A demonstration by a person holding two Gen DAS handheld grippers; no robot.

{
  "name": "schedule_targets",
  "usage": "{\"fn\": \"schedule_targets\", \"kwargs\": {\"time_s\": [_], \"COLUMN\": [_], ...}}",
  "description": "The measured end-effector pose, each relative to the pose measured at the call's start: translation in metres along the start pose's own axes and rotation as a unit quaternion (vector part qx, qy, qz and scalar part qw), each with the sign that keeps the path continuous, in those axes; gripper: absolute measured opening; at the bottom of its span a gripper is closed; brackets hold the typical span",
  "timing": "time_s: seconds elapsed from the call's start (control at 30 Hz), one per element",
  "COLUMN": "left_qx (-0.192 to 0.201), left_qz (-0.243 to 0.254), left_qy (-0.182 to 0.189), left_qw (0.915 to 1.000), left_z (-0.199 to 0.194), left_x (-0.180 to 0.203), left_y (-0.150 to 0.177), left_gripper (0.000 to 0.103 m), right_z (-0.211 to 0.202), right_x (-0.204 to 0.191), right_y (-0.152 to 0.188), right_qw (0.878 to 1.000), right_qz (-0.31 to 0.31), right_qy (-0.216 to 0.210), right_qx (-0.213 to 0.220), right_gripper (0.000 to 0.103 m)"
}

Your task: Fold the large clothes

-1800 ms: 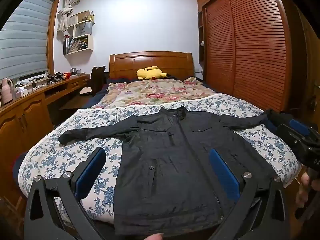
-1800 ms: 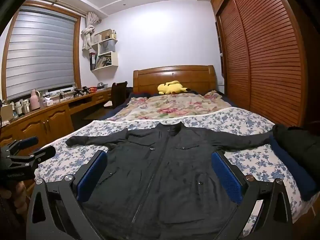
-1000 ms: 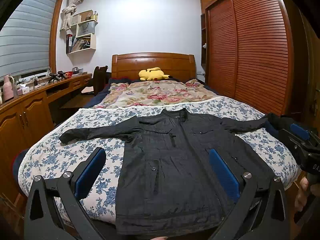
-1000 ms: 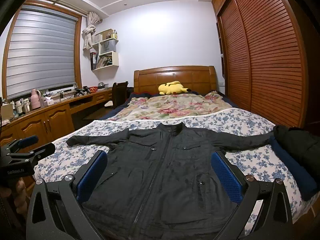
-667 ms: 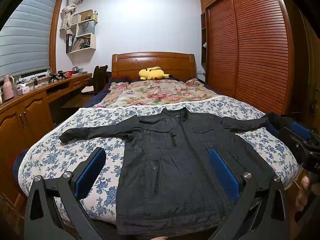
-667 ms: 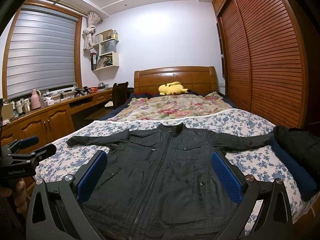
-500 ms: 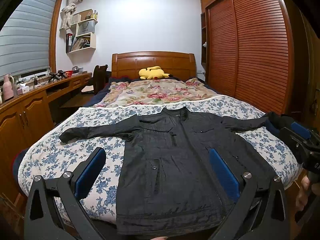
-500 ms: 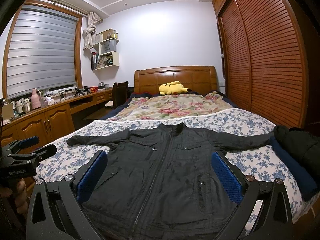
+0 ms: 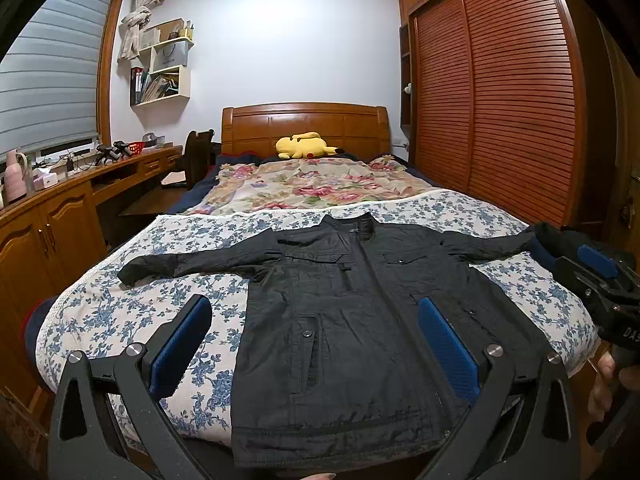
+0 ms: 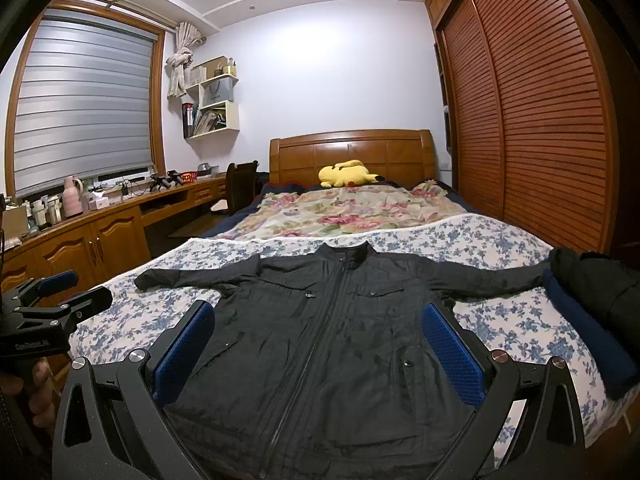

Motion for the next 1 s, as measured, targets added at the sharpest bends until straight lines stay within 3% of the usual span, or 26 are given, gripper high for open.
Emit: {"fn": "schedule_targets", "kwargs": {"time_s": [1.0], "left_qx": [0.001], "left_qz": [0.001], "left_qy": [0.000], "left_qw": [1.0000], "left_z": [0.0008], "left_x": [0.0032], "left_y": [-0.0022], "left_gripper": [0.103], "right_z": [-0.0004], "right_x": [-0.0005], "right_y": [0.0002], "right_qw": [1.000], "right_qz": [0.002], "right_qy": [-0.005], "right_qx": [0.003], "right_gripper": [0.103]}}
Point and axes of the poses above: each gripper's, at about its wrist camera, not at the fingertips, and z roughly the way its jaws point, x to its right, y to its underside, the point moved 2 cm from there along z, roughly the way its jaws point, and after that the axes turned 11 degrees about z, right-handed, at the moved point
